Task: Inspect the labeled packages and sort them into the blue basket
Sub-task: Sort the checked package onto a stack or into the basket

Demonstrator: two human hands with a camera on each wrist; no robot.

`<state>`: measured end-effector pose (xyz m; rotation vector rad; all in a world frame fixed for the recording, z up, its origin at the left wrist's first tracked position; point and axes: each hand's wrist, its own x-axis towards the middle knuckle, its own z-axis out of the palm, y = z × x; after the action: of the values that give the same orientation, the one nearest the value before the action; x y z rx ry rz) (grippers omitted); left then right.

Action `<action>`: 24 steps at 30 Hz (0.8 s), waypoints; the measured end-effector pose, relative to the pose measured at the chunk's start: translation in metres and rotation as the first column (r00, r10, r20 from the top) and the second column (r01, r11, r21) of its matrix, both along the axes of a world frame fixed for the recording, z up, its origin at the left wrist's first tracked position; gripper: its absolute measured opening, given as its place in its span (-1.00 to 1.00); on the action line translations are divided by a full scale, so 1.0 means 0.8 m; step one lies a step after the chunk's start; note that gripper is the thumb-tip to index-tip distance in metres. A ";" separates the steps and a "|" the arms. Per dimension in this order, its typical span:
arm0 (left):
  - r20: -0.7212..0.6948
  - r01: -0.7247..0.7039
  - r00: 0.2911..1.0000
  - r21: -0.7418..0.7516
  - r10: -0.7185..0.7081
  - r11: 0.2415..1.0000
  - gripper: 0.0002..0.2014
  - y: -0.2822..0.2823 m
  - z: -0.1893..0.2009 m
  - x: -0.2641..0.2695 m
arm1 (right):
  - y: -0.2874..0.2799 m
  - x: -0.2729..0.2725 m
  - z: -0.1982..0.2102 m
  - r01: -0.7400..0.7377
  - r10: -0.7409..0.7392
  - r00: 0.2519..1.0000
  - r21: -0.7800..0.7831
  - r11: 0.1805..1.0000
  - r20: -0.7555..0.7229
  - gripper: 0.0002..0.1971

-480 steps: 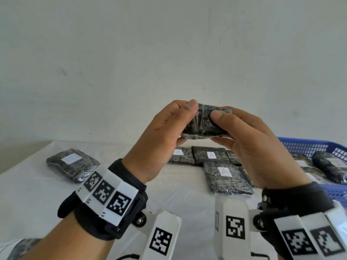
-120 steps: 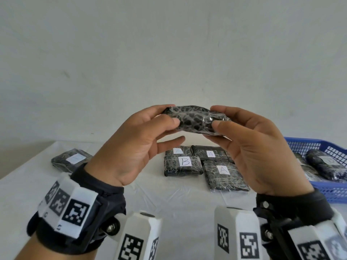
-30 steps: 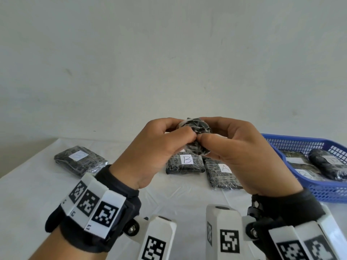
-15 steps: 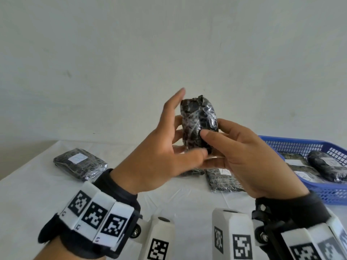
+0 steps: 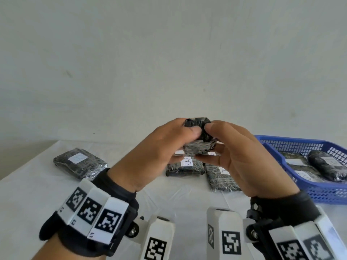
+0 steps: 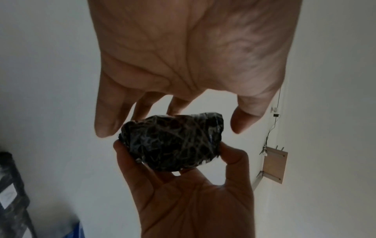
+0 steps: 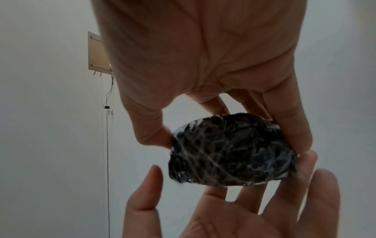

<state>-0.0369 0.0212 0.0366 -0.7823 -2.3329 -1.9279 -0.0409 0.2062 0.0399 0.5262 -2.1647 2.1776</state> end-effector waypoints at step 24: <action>-0.055 -0.169 0.983 0.068 0.173 0.983 -0.58 0.012 -0.007 -0.007 | -0.005 -0.005 -0.005 0.118 -0.114 0.991 0.050 0.992 -0.075 -0.73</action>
<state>-0.0422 0.0311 0.0313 -0.6048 -2.2126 -1.8687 -0.0448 0.2021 0.0361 0.4602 -2.1644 2.0155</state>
